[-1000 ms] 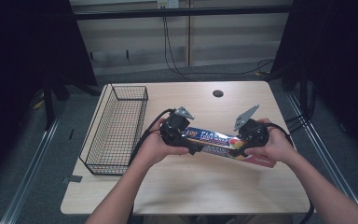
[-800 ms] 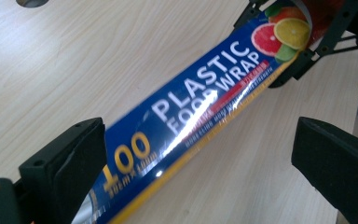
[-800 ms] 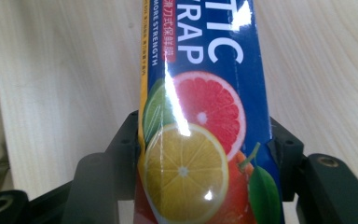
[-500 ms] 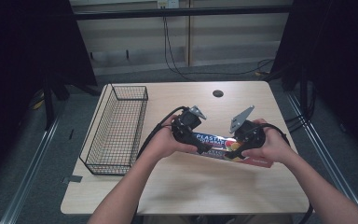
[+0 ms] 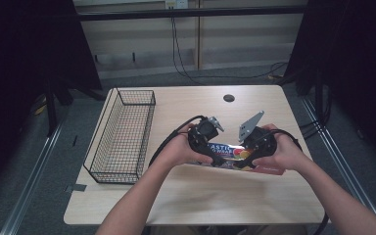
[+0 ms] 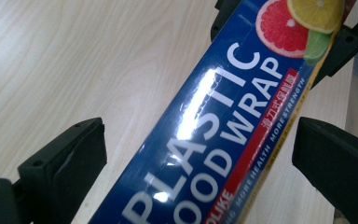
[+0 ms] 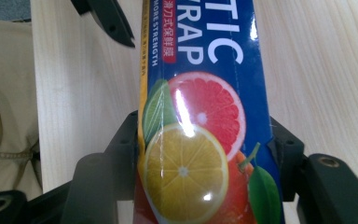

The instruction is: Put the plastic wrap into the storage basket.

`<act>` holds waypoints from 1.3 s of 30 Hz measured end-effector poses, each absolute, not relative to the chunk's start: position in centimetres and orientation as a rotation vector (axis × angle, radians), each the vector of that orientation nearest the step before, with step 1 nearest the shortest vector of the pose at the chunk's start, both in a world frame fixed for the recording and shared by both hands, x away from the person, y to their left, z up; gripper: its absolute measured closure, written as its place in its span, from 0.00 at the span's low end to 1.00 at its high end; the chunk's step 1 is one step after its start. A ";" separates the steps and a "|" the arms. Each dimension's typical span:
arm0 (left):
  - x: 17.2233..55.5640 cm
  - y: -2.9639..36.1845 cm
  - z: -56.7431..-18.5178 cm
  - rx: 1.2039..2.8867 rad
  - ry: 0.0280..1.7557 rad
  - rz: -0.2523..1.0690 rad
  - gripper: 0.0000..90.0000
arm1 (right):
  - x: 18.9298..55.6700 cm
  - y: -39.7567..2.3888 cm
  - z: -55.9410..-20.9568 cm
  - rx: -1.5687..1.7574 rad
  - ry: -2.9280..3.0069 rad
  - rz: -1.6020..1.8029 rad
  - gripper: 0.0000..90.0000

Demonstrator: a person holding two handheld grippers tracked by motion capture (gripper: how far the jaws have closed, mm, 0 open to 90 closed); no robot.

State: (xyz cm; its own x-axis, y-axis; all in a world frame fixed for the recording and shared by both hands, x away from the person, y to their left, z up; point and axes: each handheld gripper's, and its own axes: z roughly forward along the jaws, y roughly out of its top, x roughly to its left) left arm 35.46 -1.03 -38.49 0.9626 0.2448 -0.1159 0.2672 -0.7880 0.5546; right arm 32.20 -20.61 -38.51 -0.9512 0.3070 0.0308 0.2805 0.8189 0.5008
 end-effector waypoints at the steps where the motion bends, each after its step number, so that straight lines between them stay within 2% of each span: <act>1: 35.5 -1.0 -38.5 2.514 0.360 -0.050 0.04 | 32.2 -20.6 -38.5 0.467 2.947 0.802 0.48; 8: 35.1 -1.6 -39.0 2.575 0.302 -0.066 0.09 | 31.9 -20.2 -38.3 0.408 2.965 0.802 0.47; 12: 34.6 -1.8 -39.1 2.581 0.287 -0.085 0.21 | 32.0 -20.1 -38.4 0.369 2.975 0.818 0.47; 13: 34.5 -1.9 -39.2 2.591 0.267 -0.093 0.21 | 32.0 -20.1 -38.4 0.369 2.975 0.818 0.47; 14: 34.2 -2.0 -39.1 2.599 0.246 -0.101 0.29 | 32.0 -20.2 -38.4 0.337 2.974 0.835 0.47; 18: 33.7 -2.6 -39.1 2.670 0.195 -0.125 0.38 | 31.9 -20.2 -38.7 0.248 2.998 0.833 0.47; 25: 32.9 -3.3 -39.0 2.718 0.214 -0.130 0.43 | 32.2 -20.6 -38.9 0.202 3.051 0.837 0.44; 27: 32.6 -3.6 -38.9 2.725 0.243 -0.112 0.45 | 32.5 -20.8 -39.0 0.207 3.028 0.872 0.37; 29: 32.6 -3.7 -38.9 2.737 0.276 -0.115 0.47 | 32.7 -21.1 -38.9 0.258 3.005 0.848 0.20; 33: 32.7 -3.1 -39.2 2.768 0.360 -0.085 0.47 | 32.7 -21.9 -38.9 0.386 2.923 0.851 0.04; 39: 33.3 -2.0 -38.9 2.762 0.438 -0.081 0.48 | 32.8 -23.2 -38.8 0.511 2.854 0.892 0.03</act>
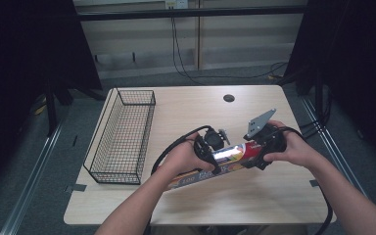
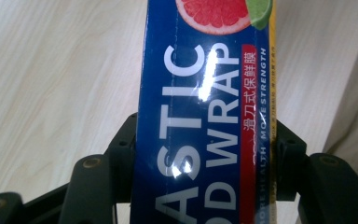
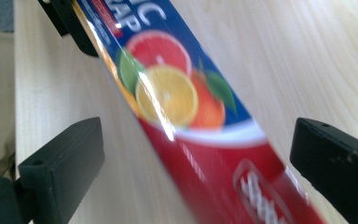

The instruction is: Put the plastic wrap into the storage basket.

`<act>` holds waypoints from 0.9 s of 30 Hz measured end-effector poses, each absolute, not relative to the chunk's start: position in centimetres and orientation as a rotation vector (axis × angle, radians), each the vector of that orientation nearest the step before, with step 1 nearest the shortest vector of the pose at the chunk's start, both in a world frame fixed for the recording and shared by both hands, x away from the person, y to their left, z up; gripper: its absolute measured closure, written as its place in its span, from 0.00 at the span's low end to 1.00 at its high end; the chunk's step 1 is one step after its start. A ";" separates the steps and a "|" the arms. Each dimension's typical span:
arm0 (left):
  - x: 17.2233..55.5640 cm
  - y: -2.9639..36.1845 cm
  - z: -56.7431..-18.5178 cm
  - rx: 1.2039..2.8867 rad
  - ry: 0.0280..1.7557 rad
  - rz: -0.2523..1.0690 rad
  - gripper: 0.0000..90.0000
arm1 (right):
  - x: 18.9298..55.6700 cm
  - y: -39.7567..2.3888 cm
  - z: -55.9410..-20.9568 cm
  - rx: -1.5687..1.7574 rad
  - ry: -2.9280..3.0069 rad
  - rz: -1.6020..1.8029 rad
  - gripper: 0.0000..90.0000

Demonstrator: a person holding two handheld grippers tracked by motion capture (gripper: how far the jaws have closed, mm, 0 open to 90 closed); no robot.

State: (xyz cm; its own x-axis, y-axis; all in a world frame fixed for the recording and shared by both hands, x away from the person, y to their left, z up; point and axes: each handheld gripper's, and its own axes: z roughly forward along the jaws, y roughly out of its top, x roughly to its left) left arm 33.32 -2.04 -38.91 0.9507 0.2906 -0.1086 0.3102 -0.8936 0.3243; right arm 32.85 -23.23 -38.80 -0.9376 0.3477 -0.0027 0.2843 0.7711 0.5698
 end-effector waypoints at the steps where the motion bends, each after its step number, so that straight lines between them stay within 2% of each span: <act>1: 33.4 -1.7 -38.9 2.757 0.472 -0.066 0.48 | 33.0 -23.8 -38.9 0.552 2.843 0.889 0.04; 11: 34.1 -0.1 -38.6 2.738 0.589 -0.027 0.47 | 33.0 -25.4 -38.7 0.691 2.760 0.948 0.03; 27: 35.1 1.1 -38.1 2.675 0.735 0.004 0.48 | 32.1 -26.5 -40.3 0.846 2.695 1.005 0.03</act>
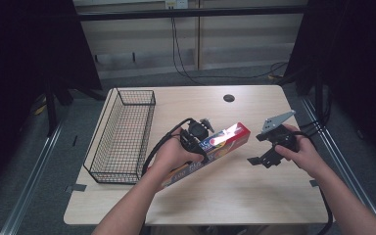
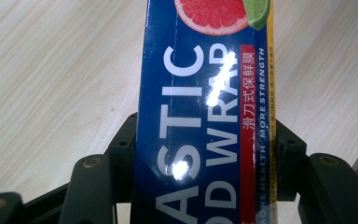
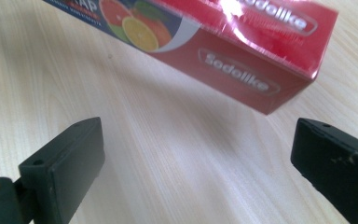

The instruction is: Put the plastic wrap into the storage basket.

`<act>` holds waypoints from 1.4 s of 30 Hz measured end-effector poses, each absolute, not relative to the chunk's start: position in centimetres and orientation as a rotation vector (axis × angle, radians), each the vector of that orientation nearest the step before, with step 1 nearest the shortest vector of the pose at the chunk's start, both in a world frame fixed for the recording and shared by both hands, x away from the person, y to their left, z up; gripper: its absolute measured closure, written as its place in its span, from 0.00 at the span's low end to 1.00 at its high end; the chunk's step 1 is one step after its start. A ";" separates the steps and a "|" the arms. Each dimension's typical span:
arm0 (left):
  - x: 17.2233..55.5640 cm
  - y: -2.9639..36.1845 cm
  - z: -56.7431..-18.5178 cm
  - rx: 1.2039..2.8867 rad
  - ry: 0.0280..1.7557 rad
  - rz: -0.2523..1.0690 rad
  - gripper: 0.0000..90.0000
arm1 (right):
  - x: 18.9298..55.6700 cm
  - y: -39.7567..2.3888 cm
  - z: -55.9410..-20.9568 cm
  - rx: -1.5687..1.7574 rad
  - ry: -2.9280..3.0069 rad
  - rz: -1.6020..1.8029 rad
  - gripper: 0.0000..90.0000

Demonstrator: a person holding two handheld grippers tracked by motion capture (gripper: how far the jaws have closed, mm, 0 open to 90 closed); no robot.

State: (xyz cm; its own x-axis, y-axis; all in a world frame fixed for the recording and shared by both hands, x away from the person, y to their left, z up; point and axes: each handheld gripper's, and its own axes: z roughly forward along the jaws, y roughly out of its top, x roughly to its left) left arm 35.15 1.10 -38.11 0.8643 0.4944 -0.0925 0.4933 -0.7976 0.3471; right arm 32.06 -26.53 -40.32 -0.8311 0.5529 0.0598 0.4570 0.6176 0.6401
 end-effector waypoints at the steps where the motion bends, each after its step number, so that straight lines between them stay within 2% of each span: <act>1: 35.2 1.2 -38.1 2.675 0.736 0.002 0.48 | 31.9 -26.4 -40.5 0.837 2.689 0.976 0.03; 15: 35.6 2.6 -36.7 2.614 0.840 0.038 0.48 | 30.7 -25.1 -41.1 0.844 2.627 0.993 0.03; 42: 36.4 4.5 -34.8 2.553 1.045 0.095 0.48 | 29.6 -25.5 -42.0 0.890 2.527 1.058 0.03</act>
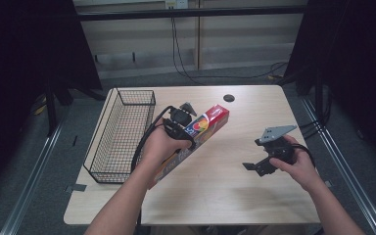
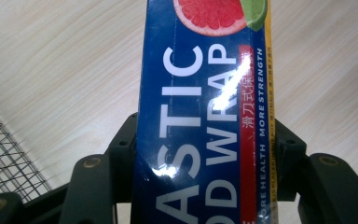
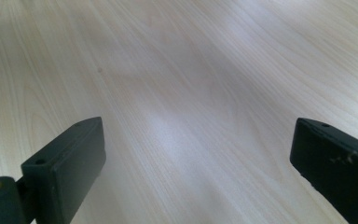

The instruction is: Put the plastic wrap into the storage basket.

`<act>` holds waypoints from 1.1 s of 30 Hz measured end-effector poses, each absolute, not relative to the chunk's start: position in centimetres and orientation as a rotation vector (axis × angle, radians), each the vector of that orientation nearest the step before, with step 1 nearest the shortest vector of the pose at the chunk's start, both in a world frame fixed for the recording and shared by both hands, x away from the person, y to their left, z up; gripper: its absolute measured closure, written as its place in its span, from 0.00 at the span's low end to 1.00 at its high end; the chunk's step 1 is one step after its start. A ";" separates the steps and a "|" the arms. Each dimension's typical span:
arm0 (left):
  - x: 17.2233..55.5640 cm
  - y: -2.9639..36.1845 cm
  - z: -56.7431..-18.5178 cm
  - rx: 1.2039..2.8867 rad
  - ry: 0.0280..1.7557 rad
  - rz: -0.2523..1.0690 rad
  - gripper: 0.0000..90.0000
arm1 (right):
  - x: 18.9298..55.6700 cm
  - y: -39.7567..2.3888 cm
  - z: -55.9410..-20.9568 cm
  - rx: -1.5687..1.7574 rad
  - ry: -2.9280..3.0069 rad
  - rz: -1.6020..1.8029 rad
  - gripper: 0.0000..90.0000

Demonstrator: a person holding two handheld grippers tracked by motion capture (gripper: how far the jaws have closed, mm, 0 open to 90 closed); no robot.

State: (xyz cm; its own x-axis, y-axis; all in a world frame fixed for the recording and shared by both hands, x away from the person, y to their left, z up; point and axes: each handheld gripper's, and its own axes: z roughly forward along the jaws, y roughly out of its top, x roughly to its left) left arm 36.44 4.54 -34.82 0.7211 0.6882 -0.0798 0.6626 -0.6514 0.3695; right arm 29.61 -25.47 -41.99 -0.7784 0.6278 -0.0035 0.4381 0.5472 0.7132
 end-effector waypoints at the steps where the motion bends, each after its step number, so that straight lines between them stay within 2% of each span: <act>1: 36.5 4.6 -34.8 2.543 1.051 0.099 0.48 | 29.6 -25.5 -42.0 0.885 2.527 1.060 0.03; 33: 37.9 9.0 -34.0 2.441 1.259 0.175 0.48 | 29.6 -25.4 -42.2 0.870 2.537 1.070 0.03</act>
